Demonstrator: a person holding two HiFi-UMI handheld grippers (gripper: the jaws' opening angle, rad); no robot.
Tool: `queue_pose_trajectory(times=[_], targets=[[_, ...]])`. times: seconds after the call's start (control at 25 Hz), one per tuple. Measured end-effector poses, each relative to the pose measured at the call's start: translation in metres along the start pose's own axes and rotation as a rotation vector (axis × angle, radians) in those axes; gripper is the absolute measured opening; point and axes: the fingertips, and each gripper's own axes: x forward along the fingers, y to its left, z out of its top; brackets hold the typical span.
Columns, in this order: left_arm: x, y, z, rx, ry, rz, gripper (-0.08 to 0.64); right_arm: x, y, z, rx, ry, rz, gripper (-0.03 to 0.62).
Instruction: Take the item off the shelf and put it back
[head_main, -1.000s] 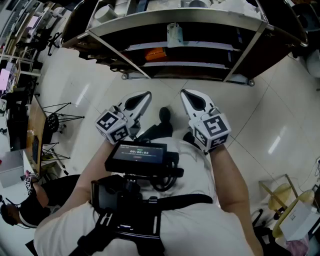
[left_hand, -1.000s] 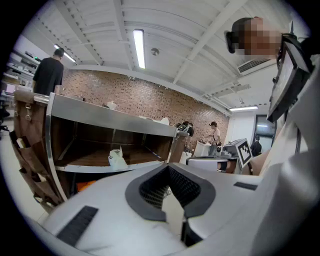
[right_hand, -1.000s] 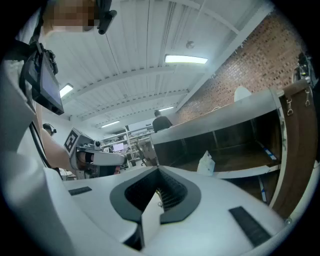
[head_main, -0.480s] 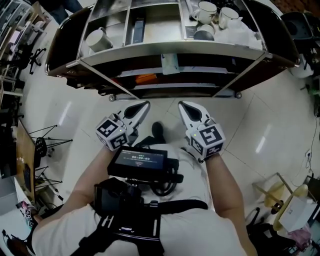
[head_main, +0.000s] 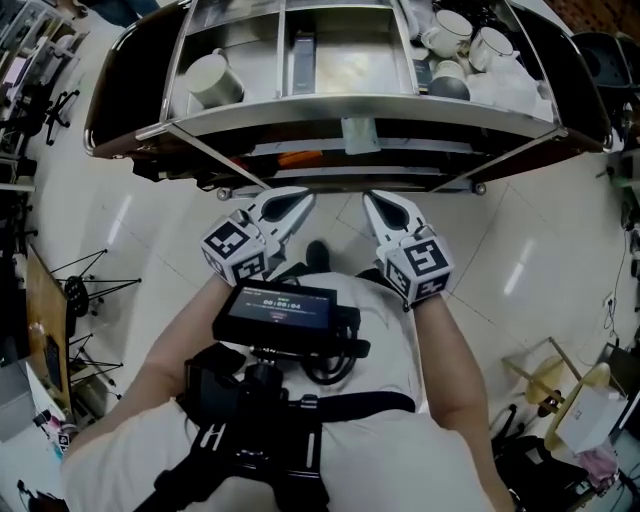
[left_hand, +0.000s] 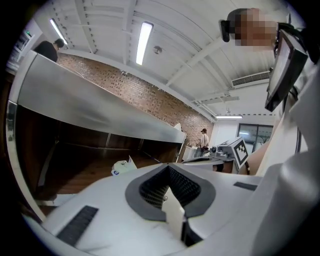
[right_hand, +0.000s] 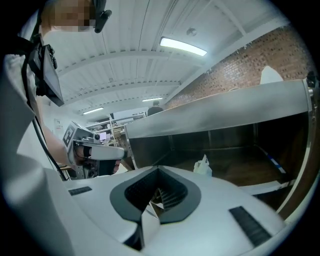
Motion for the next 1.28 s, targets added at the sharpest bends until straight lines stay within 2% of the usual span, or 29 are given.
queue_pose_trajectory(times=[0.12, 0.4, 0.68, 0.84, 1.04, 1.12, 1.2, 1.28], targets=[[0.001, 0.018, -0.001, 0.014, 0.007, 0.006, 0.011, 0.013, 0.0, -0.001, -0.001, 0.007, 0.007, 0.008], [0.01, 0.042, 0.0, 0.0, 0.018, 0.089, 0.011, 0.032, -0.015, -0.005, 0.022, 0.02, 0.067, 0.008], [0.023, 0.041, -0.003, -0.033, 0.007, 0.18, 0.011, 0.031, -0.037, -0.021, -0.016, 0.08, 0.129, 0.008], [0.029, 0.033, -0.009, -0.044, 0.015, 0.198, 0.011, 0.033, -0.048, -0.034, -0.019, 0.108, 0.125, 0.009], [0.031, 0.037, -0.005, -0.022, 0.011, 0.218, 0.011, 0.052, -0.059, -0.039, -0.013, 0.12, 0.135, 0.009], [0.031, 0.022, -0.015, -0.054, 0.011, 0.202, 0.011, 0.041, -0.058, -0.052, 0.006, 0.157, 0.126, 0.009], [0.031, -0.003, -0.036, -0.119, 0.046, 0.188, 0.011, 0.018, -0.054, -0.075, 0.035, 0.209, 0.107, 0.009], [0.028, 0.0, -0.048, -0.135, 0.067, 0.2, 0.011, 0.014, -0.052, -0.087, 0.051, 0.235, 0.102, 0.009]])
